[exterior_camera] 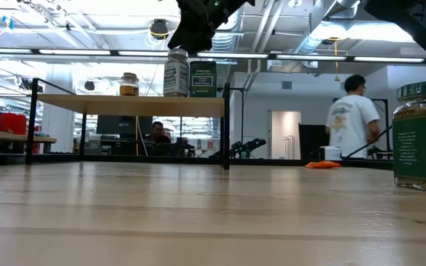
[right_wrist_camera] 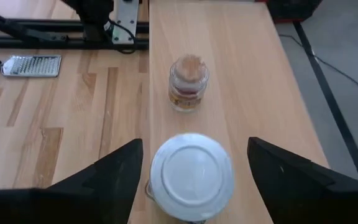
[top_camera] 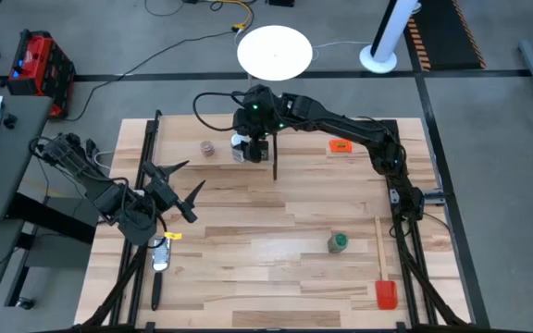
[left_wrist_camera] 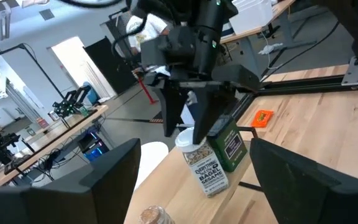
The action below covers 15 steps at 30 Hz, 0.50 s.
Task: Shelf spices
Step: Put the white seasoning bottle on the shelf
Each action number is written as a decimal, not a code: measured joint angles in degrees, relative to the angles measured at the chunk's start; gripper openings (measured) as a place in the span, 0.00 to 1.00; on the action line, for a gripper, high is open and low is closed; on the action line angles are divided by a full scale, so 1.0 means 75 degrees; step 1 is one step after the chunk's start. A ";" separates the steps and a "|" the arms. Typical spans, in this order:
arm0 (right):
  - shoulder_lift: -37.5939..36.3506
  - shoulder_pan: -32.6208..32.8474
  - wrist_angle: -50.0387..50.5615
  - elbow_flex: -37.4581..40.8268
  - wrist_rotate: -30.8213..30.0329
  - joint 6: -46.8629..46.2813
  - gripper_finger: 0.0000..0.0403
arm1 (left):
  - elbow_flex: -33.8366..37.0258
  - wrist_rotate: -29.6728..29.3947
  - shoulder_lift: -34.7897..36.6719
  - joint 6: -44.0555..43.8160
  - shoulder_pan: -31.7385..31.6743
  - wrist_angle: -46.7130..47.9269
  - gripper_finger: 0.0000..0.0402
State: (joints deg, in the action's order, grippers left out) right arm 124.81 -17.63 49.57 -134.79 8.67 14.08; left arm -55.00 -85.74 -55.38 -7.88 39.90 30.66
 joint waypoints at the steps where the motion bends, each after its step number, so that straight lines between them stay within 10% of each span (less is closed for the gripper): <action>1: -0.0001 0.0000 -0.0027 -0.0020 0.0001 0.0012 0.72 | 0.0000 0.0018 0.0000 -0.0039 0.0000 0.0016 0.73; 15: -0.0346 0.0312 0.0606 -0.0019 -0.0021 0.0575 0.72 | 0.0000 0.1000 -0.0193 -0.2535 -0.0014 0.1888 0.73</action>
State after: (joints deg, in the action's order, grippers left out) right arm 122.22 -15.28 54.12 -134.94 8.51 18.39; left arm -55.00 -78.24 -56.82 -26.89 39.80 44.82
